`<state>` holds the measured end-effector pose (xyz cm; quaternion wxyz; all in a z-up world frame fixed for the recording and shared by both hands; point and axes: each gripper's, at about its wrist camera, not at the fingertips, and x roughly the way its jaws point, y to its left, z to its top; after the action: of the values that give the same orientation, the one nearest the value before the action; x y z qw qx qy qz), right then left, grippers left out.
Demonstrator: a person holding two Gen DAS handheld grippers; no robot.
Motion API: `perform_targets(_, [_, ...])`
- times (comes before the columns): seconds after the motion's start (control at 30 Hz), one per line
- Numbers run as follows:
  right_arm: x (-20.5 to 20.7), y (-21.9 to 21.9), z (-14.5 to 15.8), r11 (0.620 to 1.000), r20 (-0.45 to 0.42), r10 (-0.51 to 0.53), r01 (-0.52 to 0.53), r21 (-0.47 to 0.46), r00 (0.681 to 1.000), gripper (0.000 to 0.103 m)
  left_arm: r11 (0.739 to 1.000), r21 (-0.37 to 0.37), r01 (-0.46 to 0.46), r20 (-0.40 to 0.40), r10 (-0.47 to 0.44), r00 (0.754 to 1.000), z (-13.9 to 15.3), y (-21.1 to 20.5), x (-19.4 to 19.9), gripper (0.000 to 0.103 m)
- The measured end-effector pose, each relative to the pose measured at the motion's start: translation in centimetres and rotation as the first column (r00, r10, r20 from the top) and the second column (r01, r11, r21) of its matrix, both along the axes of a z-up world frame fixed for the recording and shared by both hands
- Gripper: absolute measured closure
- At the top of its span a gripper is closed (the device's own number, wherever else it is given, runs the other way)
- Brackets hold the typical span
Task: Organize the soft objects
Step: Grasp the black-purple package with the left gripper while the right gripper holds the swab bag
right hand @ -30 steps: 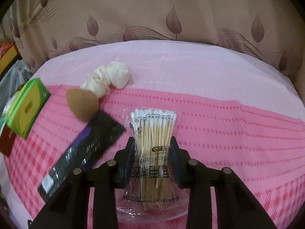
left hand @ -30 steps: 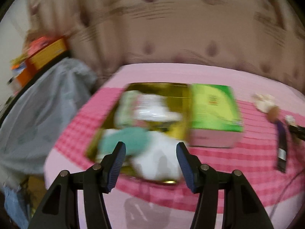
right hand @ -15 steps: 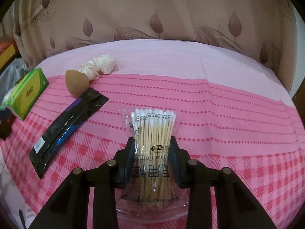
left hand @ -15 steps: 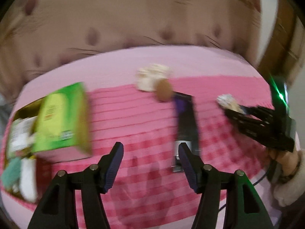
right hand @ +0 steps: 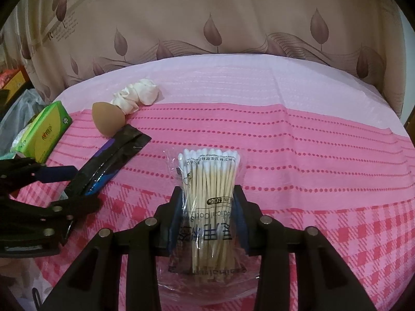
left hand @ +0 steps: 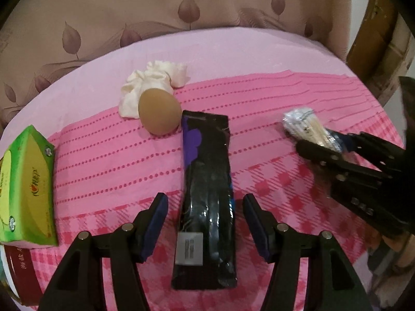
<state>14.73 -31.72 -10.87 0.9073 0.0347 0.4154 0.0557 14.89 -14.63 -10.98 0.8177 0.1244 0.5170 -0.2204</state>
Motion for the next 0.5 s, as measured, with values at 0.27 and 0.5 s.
perform_targets(0.27, [0.1, -0.1, 0.0, 1.0, 0.0, 0.006, -0.006, 0.007, 1.0, 0.064, 0.999, -0.024, -0.027, 0.008, 0.027, 1.0, -0.4, 0.6, 0.0, 0.052])
perform_targets(0.5, [0.0, 0.1, 0.0, 1.0, 0.0, 0.007, -0.007, 0.002, 1.0, 0.064, 0.999, -0.03, -0.02, 0.012, 0.021, 1.0, -0.2, 1.0, -0.8, 0.064])
